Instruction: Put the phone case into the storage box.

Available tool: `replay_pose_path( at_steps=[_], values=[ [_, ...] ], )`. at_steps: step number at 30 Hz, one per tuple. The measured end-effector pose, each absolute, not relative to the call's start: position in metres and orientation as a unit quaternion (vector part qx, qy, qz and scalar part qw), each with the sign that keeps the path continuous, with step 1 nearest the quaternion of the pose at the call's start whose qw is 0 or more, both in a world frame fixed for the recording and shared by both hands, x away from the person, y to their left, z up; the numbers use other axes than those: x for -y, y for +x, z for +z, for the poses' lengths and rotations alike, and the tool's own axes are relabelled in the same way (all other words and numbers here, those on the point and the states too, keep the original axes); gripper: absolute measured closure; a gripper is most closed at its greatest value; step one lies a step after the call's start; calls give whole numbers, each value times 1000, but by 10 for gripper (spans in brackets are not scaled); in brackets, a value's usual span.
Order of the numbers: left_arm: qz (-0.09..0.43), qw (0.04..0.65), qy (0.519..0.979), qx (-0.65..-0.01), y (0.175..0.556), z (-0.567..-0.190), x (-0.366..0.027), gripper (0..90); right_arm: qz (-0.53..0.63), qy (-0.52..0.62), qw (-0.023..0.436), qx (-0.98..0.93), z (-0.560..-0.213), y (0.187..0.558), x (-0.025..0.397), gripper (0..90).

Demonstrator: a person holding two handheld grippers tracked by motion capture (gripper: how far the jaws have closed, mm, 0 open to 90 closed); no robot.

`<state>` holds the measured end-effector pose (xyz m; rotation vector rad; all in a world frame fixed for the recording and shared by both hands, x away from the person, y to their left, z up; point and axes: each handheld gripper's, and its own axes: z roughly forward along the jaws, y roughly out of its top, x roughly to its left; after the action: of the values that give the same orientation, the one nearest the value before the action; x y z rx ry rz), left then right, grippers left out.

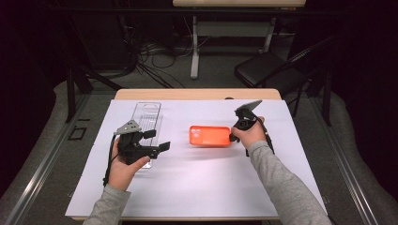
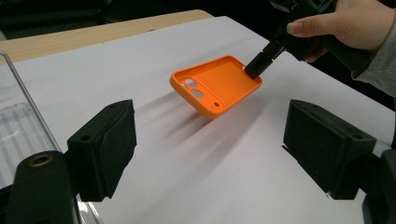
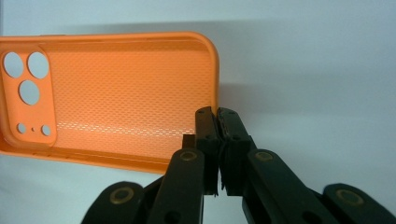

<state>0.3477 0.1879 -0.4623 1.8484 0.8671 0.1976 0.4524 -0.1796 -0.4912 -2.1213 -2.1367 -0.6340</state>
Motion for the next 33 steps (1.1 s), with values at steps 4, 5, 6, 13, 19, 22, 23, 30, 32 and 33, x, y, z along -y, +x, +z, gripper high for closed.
replay_pose_path(
  at_steps=[4, 5, 6, 13, 19, 22, 23, 30, 32, 33],
  values=[
    [70, 513, 771, -370, 349, -466, -184, 174, -204, -688, 34, 695, -489, 450, 177, 878],
    [66, 514, 771, -371, 349, -467, -183, 177, -215, -682, 31, 699, -490, 450, 178, 877],
    [64, 513, 771, -371, 349, -468, -182, 187, -217, -681, 32, 698, -490, 449, 177, 878],
    [41, 504, 776, -377, 349, -474, -175, 223, -221, -672, 31, 706, -486, 444, 173, 877],
    [47, 501, 776, -381, 347, -478, -170, 242, -233, -667, 36, 707, -485, 441, 171, 877],
    [53, 507, 768, -388, 346, -480, -168, 251, -238, -671, 43, 700, -486, 440, 170, 877],
    [57, 504, 767, -392, 346, -481, -167, 255, -242, -669, 42, 701, -487, 440, 171, 877],
    [58, 494, 757, -425, 343, -488, -161, 290, -253, -670, 52, 696, -489, 438, 168, 874],
    [44, 496, 755, -427, 344, -490, -159, 292, -253, -668, 53, 697, -488, 437, 167, 874],
    [40, 498, 753, -428, 344, -491, -158, 304, -263, -666, 53, 696, -490, 437, 167, 874]
  ],
)
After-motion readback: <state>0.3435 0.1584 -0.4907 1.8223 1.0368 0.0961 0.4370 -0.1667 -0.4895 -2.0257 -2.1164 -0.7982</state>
